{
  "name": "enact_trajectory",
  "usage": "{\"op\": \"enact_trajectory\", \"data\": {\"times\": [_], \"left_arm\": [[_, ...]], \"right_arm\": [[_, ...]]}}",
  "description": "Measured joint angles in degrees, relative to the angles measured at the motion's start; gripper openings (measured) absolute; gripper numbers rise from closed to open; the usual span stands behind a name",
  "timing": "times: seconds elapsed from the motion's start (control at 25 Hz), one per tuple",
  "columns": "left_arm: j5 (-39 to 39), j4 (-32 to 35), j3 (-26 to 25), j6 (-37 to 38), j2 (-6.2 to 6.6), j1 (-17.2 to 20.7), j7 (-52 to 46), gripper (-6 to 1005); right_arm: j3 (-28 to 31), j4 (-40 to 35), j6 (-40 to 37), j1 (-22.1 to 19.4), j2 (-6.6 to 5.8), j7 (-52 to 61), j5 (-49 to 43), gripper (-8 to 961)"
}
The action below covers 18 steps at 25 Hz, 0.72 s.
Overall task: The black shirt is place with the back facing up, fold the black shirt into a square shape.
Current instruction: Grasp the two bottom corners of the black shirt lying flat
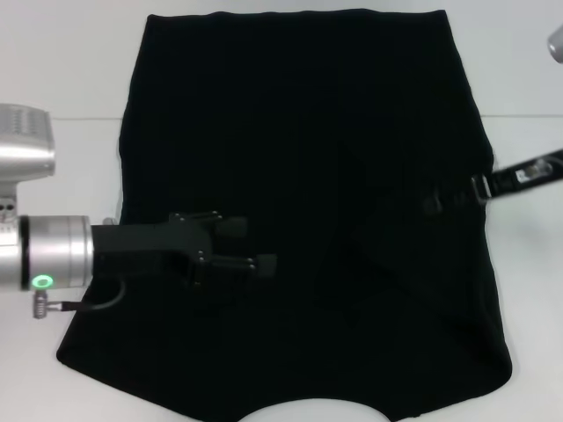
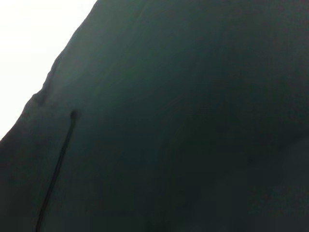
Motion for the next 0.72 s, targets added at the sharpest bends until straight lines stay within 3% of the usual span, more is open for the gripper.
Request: {"op": "enact_trajectory", "data": {"times": [0.16, 0.36, 0.56, 0.72], "left_arm": [[1.07, 1.97, -0.3, 1.79, 1.35, 1.83, -5.89, 934], [9.2, 5.98, -4.8, 2.7, 1.58, 3.41, -12.81, 934], [16.89, 8.71, -11.02, 3.0, 2.36, 4.31, -17.79, 933], [21.34, 11.1, -14.61, 2.78, 2.61, 4.92, -21.57, 933]], "right_arm": [[3.75, -0.15, -6.96, -2.58, -1.15, -0.13, 0.52, 632], [6.75, 0.27, -10.87, -6.94, -2.43, -1.33, 4.89, 829], [6.98, 1.0, -11.01, -9.98, -2.82, -4.2, 10.58, 924], [6.36, 3.0, -11.12, -9.59, -2.73, -7.18, 11.58, 918]]}}
